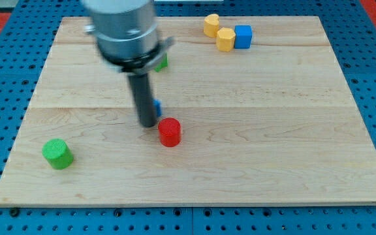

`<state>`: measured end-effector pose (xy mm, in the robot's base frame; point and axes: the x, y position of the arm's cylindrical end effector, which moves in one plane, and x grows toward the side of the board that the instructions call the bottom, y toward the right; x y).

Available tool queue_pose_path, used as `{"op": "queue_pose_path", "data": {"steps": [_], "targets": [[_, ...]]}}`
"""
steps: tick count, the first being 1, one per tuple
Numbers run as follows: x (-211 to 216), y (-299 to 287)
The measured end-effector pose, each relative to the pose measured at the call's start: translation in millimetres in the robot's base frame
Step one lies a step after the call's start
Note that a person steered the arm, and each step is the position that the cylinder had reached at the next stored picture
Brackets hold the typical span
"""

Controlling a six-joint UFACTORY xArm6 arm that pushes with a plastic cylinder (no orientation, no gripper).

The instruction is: Slide the blue triangle closer to the green star

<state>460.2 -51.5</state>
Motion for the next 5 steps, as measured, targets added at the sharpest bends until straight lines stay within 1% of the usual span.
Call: {"op": "queue_pose_path", "data": {"steps": [1, 2, 3, 4, 5], "targets": [[-62, 9], [-21, 37], [-10, -10], [-67, -10], [-106, 5]]}}
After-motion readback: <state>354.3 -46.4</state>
